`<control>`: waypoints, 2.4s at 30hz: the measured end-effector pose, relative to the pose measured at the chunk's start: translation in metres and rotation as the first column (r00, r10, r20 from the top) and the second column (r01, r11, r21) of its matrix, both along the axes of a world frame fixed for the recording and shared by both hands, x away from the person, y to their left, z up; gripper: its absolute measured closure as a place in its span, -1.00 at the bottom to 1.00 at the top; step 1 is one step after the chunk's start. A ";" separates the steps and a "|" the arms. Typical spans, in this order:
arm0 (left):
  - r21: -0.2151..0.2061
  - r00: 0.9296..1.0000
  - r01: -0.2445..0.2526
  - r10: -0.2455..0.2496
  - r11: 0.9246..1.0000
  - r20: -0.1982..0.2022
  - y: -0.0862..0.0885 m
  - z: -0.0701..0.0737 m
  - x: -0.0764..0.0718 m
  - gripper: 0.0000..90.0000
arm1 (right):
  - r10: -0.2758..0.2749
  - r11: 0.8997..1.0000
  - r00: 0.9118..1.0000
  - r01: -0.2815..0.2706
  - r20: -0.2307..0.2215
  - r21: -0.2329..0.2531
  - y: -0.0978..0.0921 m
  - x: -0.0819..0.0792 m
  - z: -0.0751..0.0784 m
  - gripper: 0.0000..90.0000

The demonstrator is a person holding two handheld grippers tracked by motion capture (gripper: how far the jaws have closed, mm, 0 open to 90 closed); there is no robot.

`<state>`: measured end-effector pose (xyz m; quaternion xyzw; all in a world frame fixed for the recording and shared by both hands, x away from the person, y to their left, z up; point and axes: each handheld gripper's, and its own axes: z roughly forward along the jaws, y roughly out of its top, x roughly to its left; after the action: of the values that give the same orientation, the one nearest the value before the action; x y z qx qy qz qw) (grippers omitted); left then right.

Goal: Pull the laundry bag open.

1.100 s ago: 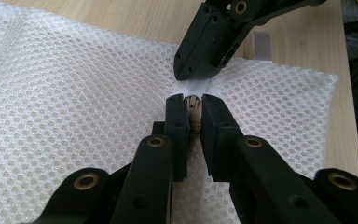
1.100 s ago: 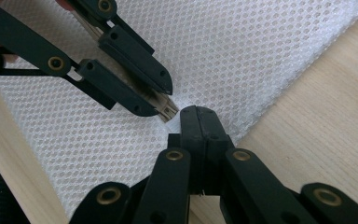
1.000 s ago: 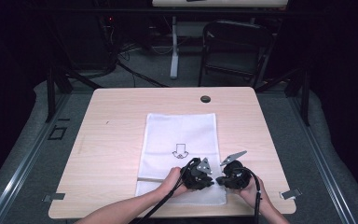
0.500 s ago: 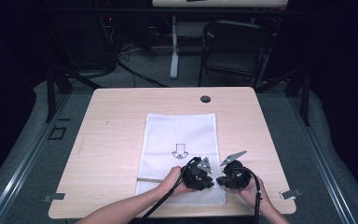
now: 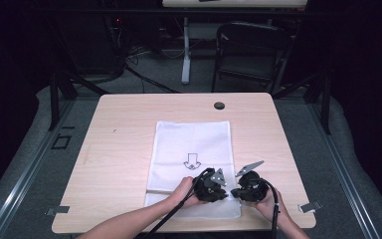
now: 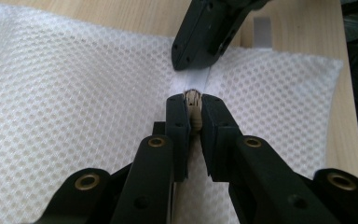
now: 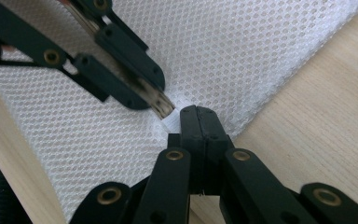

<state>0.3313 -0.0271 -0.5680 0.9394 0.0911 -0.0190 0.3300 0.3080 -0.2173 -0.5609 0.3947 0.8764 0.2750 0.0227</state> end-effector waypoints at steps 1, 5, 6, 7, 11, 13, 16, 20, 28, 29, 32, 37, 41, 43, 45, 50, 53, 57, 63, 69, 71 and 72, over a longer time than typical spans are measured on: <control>-0.005 1.000 -0.005 0.005 1.000 -0.012 0.002 0.000 0.000 0.84 | 0.013 1.000 1.000 -0.013 0.002 -0.022 -0.001 0.001 0.001 1.00; -0.001 1.000 -0.007 0.007 1.000 -0.007 0.002 0.000 0.000 0.83 | 0.023 0.999 1.000 -0.022 0.003 -0.038 -0.001 0.002 0.002 1.00; -0.004 1.000 -0.010 0.010 1.000 -0.012 0.003 0.000 0.000 0.83 | 0.023 0.999 1.000 -0.023 0.004 -0.034 -0.001 0.002 0.001 1.00; -0.005 1.000 -0.011 0.011 1.000 -0.010 0.003 0.000 0.000 0.84 | 0.021 1.000 1.000 -0.021 0.001 -0.023 -0.001 0.002 0.001 1.00; -0.001 1.000 -0.003 0.003 1.000 -0.010 0.004 0.001 0.000 0.84 | 0.026 0.999 1.000 -0.026 0.001 -0.019 -0.001 0.002 0.001 1.00; -0.001 1.000 -0.001 0.001 1.000 -0.007 0.004 0.001 0.000 0.84 | 0.030 0.999 1.000 -0.030 0.004 -0.027 -0.001 0.002 0.001 1.00; 0.010 1.000 0.006 -0.006 1.000 -0.006 0.007 0.003 0.000 0.84 | 0.027 0.999 1.000 -0.027 0.002 -0.026 -0.001 0.002 0.001 1.00; 0.021 1.000 -0.017 0.017 1.000 0.000 0.020 0.006 0.002 0.84 | 0.027 0.999 1.000 -0.027 -0.003 -0.031 0.000 0.002 0.001 1.00; 0.029 1.000 -0.018 0.018 0.999 -0.003 0.027 0.006 0.002 0.83 | 0.029 0.999 1.000 -0.029 -0.006 -0.043 0.001 0.002 0.002 1.00; 0.032 1.000 -0.018 0.019 0.999 -0.007 0.027 0.006 0.002 0.83 | 0.031 0.999 1.000 -0.031 -0.004 -0.044 0.000 0.003 0.002 1.00; 0.035 1.000 -0.014 0.014 0.999 -0.002 0.027 0.007 0.001 0.83 | 0.030 0.999 0.999 -0.031 -0.009 -0.024 0.000 0.003 0.001 1.00; 0.039 1.000 -0.019 0.019 0.999 0.003 0.030 0.007 0.000 0.83 | 0.035 0.999 0.999 -0.036 -0.006 -0.039 0.000 0.003 0.002 1.00; 0.050 0.999 -0.034 0.034 0.998 0.012 0.038 0.007 -0.001 0.83 | 0.036 0.998 0.999 -0.036 -0.004 -0.044 0.000 0.003 0.002 1.00; 0.054 0.999 -0.039 0.039 0.998 0.007 0.041 0.007 -0.001 0.83 | 0.036 0.998 0.999 -0.036 -0.006 -0.047 0.001 0.003 0.002 1.00; 0.057 0.999 -0.041 0.040 0.998 0.004 0.044 0.008 -0.001 0.83 | 0.040 0.998 0.999 -0.040 -0.004 -0.049 0.001 0.003 0.002 1.00; 0.054 0.999 -0.045 0.045 0.998 0.009 0.046 0.008 -0.002 0.83 | 0.044 0.998 0.999 -0.044 -0.008 -0.047 0.000 0.004 0.002 1.00; 0.051 0.999 -0.045 0.044 0.998 0.009 0.046 0.007 -0.002 0.83 | 0.036 0.998 0.999 -0.036 -0.005 -0.043 0.002 0.003 0.002 1.00; 0.049 0.999 -0.043 0.043 0.998 0.004 0.047 0.007 -0.003 0.83 | 0.045 0.998 0.999 -0.046 -0.013 -0.051 0.001 0.004 0.003 1.00; 0.042 0.999 -0.044 0.044 0.998 0.004 0.051 0.007 -0.005 0.83 | 0.042 0.997 0.999 -0.043 -0.018 -0.057 0.002 0.005 0.003 1.00; 0.061 0.999 -0.049 0.049 0.997 0.001 0.056 0.008 -0.004 0.83 | 0.031 0.999 0.999 -0.032 -0.022 -0.041 0.002 0.005 0.003 1.00; 0.053 0.999 -0.049 0.049 0.997 0.000 0.059 0.007 -0.005 0.83 | 0.039 0.998 0.999 -0.040 -0.022 -0.050 0.001 0.005 0.003 1.00; 0.061 0.999 -0.050 0.050 0.997 0.000 0.060 0.008 -0.005 0.83 | 0.040 0.998 0.999 -0.041 -0.019 -0.046 0.001 0.005 0.003 1.00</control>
<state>0.3263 0.0331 -0.5604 0.9464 0.1156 -0.0088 0.3014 0.3133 -0.2160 -0.5583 0.3788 0.8906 0.2512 0.0183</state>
